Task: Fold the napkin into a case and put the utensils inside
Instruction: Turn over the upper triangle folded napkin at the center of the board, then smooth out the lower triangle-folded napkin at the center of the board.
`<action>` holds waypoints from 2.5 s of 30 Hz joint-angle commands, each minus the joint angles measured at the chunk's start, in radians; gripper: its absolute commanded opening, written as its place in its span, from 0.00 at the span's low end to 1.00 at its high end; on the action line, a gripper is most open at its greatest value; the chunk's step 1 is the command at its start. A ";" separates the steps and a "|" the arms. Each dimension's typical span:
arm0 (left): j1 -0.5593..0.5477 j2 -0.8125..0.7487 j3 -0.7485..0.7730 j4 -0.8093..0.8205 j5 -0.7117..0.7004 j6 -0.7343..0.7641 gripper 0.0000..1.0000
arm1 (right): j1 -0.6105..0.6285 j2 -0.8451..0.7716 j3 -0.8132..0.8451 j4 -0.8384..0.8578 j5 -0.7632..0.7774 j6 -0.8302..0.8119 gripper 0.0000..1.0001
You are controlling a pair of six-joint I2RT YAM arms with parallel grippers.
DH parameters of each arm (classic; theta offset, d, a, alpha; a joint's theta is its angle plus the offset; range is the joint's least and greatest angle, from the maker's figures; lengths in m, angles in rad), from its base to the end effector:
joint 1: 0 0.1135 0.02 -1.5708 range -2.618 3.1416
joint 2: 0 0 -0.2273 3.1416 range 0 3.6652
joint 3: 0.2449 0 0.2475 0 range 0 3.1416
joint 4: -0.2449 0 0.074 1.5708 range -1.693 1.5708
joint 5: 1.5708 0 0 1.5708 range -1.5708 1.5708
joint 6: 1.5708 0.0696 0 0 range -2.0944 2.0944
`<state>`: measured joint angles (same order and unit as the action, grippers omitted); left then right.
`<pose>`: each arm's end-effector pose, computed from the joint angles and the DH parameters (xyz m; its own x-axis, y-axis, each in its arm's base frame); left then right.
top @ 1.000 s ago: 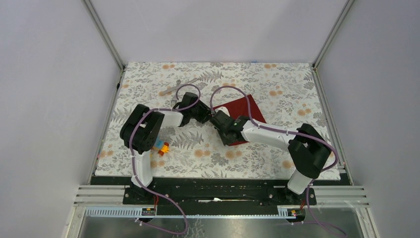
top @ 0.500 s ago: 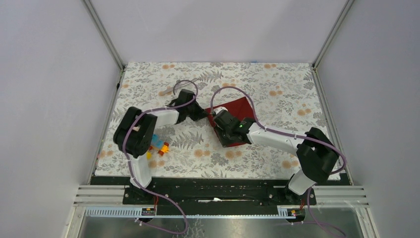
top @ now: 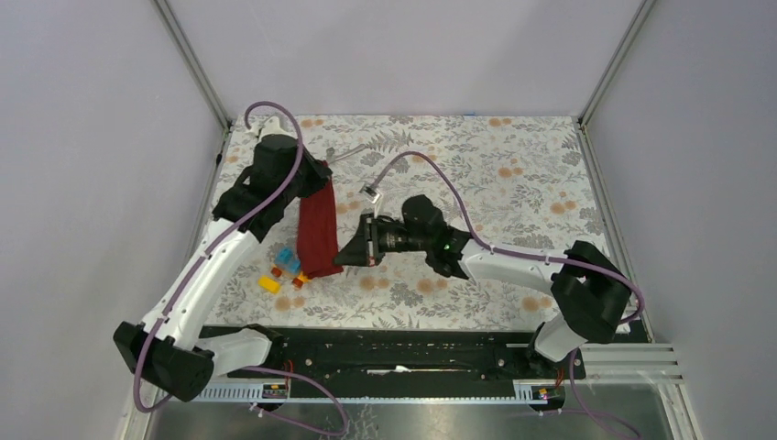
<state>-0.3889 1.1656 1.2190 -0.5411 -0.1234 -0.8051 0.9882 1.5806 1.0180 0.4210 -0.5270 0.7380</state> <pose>0.2747 -0.1033 0.3281 -0.4992 -0.5686 -0.6538 -0.1215 0.7931 -0.5969 0.1854 0.3451 0.2445 -0.7274 -0.0470 -0.6847 -0.6844 0.1235 0.7186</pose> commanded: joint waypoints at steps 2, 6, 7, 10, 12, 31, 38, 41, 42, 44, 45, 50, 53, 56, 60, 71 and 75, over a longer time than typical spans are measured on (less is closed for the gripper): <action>-0.121 0.223 0.160 0.020 -0.212 0.089 0.00 | -0.077 0.019 -0.310 0.638 -0.338 0.466 0.00; -0.213 0.500 0.287 0.009 -0.239 0.084 0.00 | -0.228 0.106 -0.566 0.950 -0.379 0.597 0.00; -0.230 0.575 0.325 0.007 -0.227 0.087 0.00 | -0.263 0.141 -0.617 0.998 -0.394 0.606 0.00; -0.282 0.823 0.478 -0.020 -0.226 0.093 0.00 | -0.376 0.232 -0.730 1.079 -0.441 0.610 0.00; -0.311 0.931 0.564 -0.016 -0.221 0.095 0.00 | -0.438 0.242 -0.784 1.058 -0.460 0.585 0.00; -0.361 0.838 0.524 0.132 0.217 0.168 0.72 | -0.580 -0.386 -0.502 -0.668 0.177 -0.200 0.70; -0.368 0.596 0.190 0.180 0.302 0.153 0.68 | -0.720 -0.220 -0.352 -0.573 0.036 -0.243 0.53; -0.403 0.520 0.003 0.274 0.347 0.091 0.67 | -0.753 -0.106 -0.279 -0.505 -0.021 -0.233 0.53; -0.424 0.509 -0.037 0.295 0.351 0.076 0.67 | -0.762 -0.066 -0.241 -0.487 -0.044 -0.229 0.53; -0.487 0.509 -0.074 0.296 0.305 0.062 0.68 | -0.770 0.007 -0.186 -0.471 -0.082 -0.226 0.54; -0.519 0.516 -0.076 0.285 0.267 0.061 0.67 | -0.770 0.034 -0.169 -0.454 -0.103 -0.217 0.54; -0.646 0.589 0.004 0.147 0.020 0.090 0.60 | -0.771 0.155 -0.141 -0.369 -0.199 -0.198 0.47; -0.689 0.645 0.061 0.079 -0.079 0.109 0.54 | -0.770 0.192 -0.177 -0.327 -0.248 -0.196 0.41; -0.709 0.689 0.097 0.050 -0.116 0.118 0.48 | -0.769 0.197 -0.226 -0.295 -0.271 -0.196 0.36; -0.714 0.733 0.126 0.047 -0.112 0.115 0.38 | -0.769 0.196 -0.276 -0.275 -0.299 -0.209 0.34; -0.719 0.775 0.148 0.026 -0.104 0.115 0.22 | -0.748 0.213 -0.309 -0.274 -0.325 -0.240 0.29; -0.720 0.758 0.152 0.013 -0.119 0.117 0.12 | -0.716 0.239 -0.308 -0.259 -0.324 -0.239 0.29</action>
<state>-1.1019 1.9385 1.3285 -0.5106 -0.2108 -0.6983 0.2394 1.7931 0.7158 0.1287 -0.8291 0.5201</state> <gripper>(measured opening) 0.155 0.295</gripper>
